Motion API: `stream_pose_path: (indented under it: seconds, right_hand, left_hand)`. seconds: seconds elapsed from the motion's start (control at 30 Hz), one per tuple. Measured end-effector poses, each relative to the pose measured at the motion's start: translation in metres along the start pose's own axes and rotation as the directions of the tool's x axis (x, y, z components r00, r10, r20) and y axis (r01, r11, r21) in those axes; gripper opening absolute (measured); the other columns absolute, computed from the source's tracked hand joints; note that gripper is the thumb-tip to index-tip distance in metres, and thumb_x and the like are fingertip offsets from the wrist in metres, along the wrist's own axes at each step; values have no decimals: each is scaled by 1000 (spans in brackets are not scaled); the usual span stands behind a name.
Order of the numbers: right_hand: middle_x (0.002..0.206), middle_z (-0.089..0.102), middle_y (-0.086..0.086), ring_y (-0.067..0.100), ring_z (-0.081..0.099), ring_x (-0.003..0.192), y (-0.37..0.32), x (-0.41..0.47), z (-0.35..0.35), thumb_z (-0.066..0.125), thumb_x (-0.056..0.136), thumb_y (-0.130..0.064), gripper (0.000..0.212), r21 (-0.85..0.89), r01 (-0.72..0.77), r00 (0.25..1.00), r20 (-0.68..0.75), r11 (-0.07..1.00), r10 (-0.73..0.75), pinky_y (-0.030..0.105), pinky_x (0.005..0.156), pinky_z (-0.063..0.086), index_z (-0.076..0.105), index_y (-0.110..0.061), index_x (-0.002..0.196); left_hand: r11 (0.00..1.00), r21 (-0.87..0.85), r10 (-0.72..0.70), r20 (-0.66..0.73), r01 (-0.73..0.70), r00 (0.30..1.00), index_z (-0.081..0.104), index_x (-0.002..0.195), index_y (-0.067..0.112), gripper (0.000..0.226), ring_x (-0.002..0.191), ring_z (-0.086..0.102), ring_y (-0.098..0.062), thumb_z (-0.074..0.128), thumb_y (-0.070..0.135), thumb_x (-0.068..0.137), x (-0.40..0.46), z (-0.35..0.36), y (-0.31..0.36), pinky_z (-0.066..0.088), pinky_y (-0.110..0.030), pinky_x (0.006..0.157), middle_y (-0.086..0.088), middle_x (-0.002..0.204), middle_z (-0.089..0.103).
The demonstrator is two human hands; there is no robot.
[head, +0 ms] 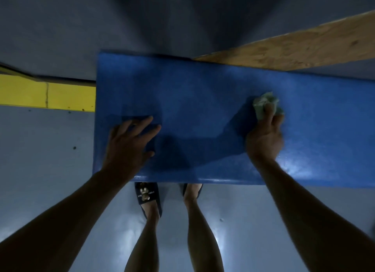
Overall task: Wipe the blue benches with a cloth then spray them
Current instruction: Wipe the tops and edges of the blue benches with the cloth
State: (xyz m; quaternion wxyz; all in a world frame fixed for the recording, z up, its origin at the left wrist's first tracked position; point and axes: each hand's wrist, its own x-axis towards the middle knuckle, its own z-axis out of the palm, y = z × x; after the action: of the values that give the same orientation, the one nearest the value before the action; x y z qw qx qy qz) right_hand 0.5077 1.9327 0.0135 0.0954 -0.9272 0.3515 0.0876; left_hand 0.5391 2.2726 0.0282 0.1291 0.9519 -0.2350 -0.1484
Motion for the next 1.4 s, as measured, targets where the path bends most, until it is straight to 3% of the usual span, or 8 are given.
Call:
stream_pose_path:
  seconds: [0.13, 0.3, 0.5, 0.6, 0.73, 0.9, 1.2, 1.4]
  right_hand:
    - [150, 38, 23, 41, 64, 88, -90, -40, 33, 51, 84, -3, 73, 130, 298, 954, -36, 946, -296, 36, 66, 50, 28, -12, 153]
    - [125, 57, 18, 37, 61, 91, -111, -22, 29, 49, 79, -9, 66, -52, 891, 453, 84, 450, -887, 40, 71, 49, 44, -8, 145]
    - [123, 47, 19, 44, 55, 79, 10, 58, -20, 50, 91, -11, 63, -113, 403, 914, 6, 908, -405, 48, 69, 48, 32, -21, 151]
    - [148, 35, 19, 43, 57, 105, -21, 53, -7, 48, 90, -8, 70, -59, 161, 986, -24, 985, -162, 48, 83, 50, 24, -19, 154]
    - [138, 54, 15, 34, 65, 94, -134, 21, 25, 51, 90, -10, 57, 149, 293, 956, -13, 944, -295, 36, 73, 52, 42, -12, 145]
    - [118, 64, 15, 30, 63, 65, -188, 11, 20, 57, 71, -10, 54, 17, 733, 681, 6, 681, -733, 33, 58, 48, 62, -10, 124]
    - [140, 42, 20, 44, 61, 88, -45, 71, -16, 48, 92, -13, 55, -81, 221, 975, 14, 972, -220, 38, 66, 40, 35, -13, 145]
    - [144, 44, 13, 31, 63, 100, -191, 19, 13, 49, 90, -13, 56, -19, 592, 787, 227, 806, -573, 35, 75, 46, 37, -14, 145]
  left_hand:
    - [1000, -8, -13, 17, 13, 1000, 64, 129, 23, 80, 120, 52, -36, 94, 30, 55, 6, -3, -1, 45, -56, 94, -3, 142, 56]
    - [995, 45, -98, 129, 93, 987, 64, 126, 29, 81, 120, 55, -37, 95, 34, 51, 17, -5, 3, 39, -54, 100, -2, 139, 59]
    - [995, 44, -94, 86, 90, 992, 66, 125, 24, 82, 117, 56, -40, 97, 31, 49, 19, -4, 5, 43, -60, 97, -4, 134, 63]
    - [994, 58, -95, 100, 90, 990, 65, 126, 23, 83, 118, 54, -40, 97, 33, 49, 20, -4, 5, 44, -60, 96, -4, 134, 63]
    - [995, 41, -94, 81, 91, 992, 67, 122, 23, 82, 114, 56, -40, 98, 31, 46, 20, -5, 6, 45, -58, 94, -4, 130, 65]
    - [999, 2, -41, 32, 41, 999, 71, 119, 23, 83, 109, 60, -38, 99, 29, 41, 18, -1, 0, 46, -52, 90, -3, 131, 65]
    - [995, 16, -97, 79, 96, 992, 70, 119, 23, 82, 111, 59, -42, 99, 28, 43, 22, -5, 5, 49, -58, 91, -4, 131, 65]
    - [995, 20, -96, 56, 95, 994, 71, 120, 24, 82, 112, 57, -40, 98, 27, 42, 18, -1, 5, 46, -54, 94, -2, 132, 65]
